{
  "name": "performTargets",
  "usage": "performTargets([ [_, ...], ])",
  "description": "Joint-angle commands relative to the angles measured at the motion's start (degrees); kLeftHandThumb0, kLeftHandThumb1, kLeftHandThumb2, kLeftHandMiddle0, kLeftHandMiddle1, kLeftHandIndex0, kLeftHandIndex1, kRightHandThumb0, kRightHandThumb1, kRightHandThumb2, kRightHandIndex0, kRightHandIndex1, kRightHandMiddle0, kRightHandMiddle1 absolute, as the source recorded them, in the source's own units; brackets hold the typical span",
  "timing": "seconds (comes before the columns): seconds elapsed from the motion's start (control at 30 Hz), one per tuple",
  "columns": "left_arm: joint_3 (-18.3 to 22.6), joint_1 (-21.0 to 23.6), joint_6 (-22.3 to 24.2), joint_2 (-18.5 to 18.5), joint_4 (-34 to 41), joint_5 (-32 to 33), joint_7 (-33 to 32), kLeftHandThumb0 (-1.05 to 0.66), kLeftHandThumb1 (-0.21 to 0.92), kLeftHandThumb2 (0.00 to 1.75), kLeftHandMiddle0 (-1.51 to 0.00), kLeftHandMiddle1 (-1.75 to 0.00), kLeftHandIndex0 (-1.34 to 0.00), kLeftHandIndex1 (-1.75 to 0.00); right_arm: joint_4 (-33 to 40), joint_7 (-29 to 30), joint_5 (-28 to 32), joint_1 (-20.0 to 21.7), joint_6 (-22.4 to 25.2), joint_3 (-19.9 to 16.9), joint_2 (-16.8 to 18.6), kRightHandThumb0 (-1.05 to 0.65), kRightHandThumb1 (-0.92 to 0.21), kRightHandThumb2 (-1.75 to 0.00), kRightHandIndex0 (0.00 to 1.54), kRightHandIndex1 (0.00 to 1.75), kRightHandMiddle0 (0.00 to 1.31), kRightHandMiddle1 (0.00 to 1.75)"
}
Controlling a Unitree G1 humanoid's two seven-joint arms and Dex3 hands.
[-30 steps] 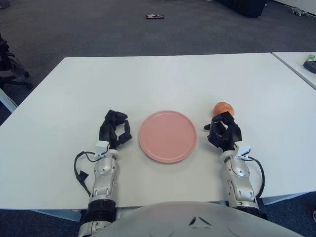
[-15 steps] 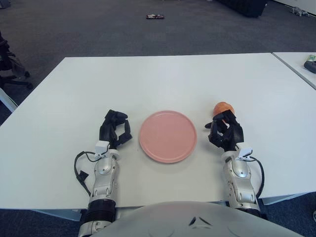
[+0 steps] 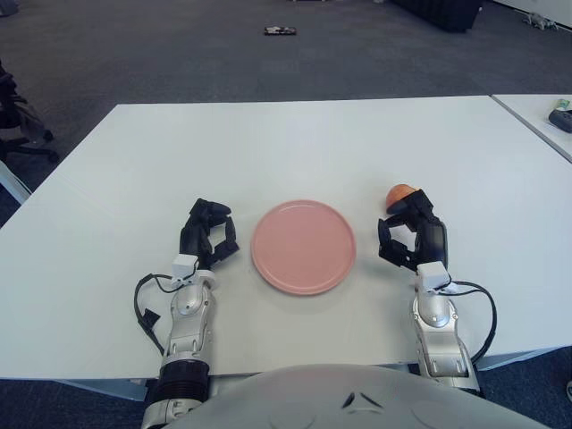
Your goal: Put the apple into the plate.
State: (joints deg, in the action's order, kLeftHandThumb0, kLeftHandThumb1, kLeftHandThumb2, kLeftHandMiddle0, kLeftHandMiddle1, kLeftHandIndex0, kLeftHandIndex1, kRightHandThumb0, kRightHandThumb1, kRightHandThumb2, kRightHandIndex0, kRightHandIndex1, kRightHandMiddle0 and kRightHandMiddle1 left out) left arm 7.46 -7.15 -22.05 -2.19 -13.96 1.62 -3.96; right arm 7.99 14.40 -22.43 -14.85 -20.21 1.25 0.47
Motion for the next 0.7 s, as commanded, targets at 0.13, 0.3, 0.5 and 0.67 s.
performTargets([
  [0.13,0.05,0.64,0.64,0.07,-1.66,0.15,-0.21,-0.43,0.46,1.15,-1.14,-1.75,-0.49,-1.75,-1.05,0.64,-4.53,2.35,-5.30,-0.34,-6.32,-0.35,-0.91,-0.54,0.17,1.31,0.20,1.75],
  [0.3,0.00,0.83,0.63,0.03,-1.83,-0.39,-0.73,-0.43,0.46,1.15,-1.14,-1.75,-0.50,-1.75,-3.00,3.17,-7.42,4.04,-7.59,-0.81,-8.65,-0.65,-0.58,-0.98,0.02,0.90,0.03,1.34],
  [0.5,-0.05,0.98,0.39,0.06,-1.88,-0.35,-0.63,-0.43,0.46,1.15,-1.13,-1.75,-0.50,-1.75,-3.77,6.71,-11.15,5.31,-6.66,-1.31,-9.87,-0.74,-0.50,-0.98,0.00,0.46,0.00,1.01],
  [0.67,-0.01,1.11,0.44,0.05,-1.94,0.15,-0.23,-0.43,0.46,1.15,-1.13,-1.75,-0.49,-1.75,-1.22,7.52,-14.51,5.86,-2.08,-2.10,-9.89,-0.80,-0.47,-0.95,0.00,0.08,0.00,0.57],
])
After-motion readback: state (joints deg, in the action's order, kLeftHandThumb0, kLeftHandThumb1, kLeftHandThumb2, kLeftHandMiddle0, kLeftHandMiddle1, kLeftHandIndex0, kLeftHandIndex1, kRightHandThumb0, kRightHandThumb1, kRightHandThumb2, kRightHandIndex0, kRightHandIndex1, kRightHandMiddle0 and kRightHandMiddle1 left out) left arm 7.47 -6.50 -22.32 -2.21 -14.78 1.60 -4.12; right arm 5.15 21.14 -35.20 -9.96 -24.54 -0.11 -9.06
